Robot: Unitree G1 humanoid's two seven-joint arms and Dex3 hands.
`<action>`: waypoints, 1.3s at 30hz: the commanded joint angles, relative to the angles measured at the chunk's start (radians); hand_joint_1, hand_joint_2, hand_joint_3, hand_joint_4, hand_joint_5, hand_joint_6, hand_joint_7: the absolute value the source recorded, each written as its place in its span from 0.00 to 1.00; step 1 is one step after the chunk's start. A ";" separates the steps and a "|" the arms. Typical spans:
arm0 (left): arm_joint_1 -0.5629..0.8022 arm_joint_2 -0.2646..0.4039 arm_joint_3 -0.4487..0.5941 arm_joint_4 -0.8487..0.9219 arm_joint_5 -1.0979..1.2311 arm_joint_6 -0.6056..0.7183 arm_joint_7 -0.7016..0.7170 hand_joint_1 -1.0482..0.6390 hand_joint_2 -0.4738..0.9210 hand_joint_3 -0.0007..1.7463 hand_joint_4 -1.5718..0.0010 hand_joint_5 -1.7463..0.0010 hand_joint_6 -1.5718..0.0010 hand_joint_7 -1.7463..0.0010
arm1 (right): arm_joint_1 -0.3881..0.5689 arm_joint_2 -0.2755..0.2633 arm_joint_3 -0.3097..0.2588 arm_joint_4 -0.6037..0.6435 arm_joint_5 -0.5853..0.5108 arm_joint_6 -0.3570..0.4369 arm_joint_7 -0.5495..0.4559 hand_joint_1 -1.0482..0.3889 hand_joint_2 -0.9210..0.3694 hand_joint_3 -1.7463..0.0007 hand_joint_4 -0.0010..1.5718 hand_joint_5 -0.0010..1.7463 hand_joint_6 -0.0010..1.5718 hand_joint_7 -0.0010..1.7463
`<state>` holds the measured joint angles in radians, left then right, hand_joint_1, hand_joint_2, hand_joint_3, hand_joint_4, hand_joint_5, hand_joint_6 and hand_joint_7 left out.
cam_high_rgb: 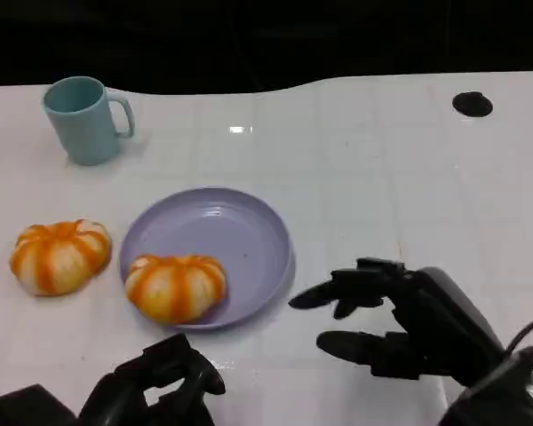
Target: Grasp the bread from the table and place it into the plate.
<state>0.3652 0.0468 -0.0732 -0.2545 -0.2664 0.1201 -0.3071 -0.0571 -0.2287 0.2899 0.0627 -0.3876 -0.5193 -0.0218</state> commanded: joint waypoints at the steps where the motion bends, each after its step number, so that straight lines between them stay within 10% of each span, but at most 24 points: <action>1: 0.005 0.011 0.004 -0.008 -0.001 -0.003 0.000 0.20 1.00 0.30 0.49 0.00 0.56 0.18 | 0.043 -0.038 -0.048 -0.032 0.033 -0.034 0.018 0.57 0.39 0.32 0.49 0.98 0.50 0.70; 25: 0.012 0.015 0.002 -0.018 0.000 -0.002 -0.005 0.20 1.00 0.32 0.50 0.00 0.57 0.17 | 0.376 -0.075 -0.204 -0.327 0.100 0.072 0.117 0.57 0.45 0.24 0.54 1.00 0.50 0.81; 39: -0.001 0.021 0.008 -0.004 0.007 -0.008 -0.003 0.20 1.00 0.32 0.50 0.00 0.57 0.17 | 0.376 -0.041 -0.235 -0.238 0.077 0.041 0.048 0.60 0.37 0.30 0.55 1.00 0.48 0.85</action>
<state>0.3630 0.0524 -0.0722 -0.2579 -0.2609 0.1204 -0.3071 0.3279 -0.2736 0.0715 -0.1968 -0.3030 -0.4616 0.0498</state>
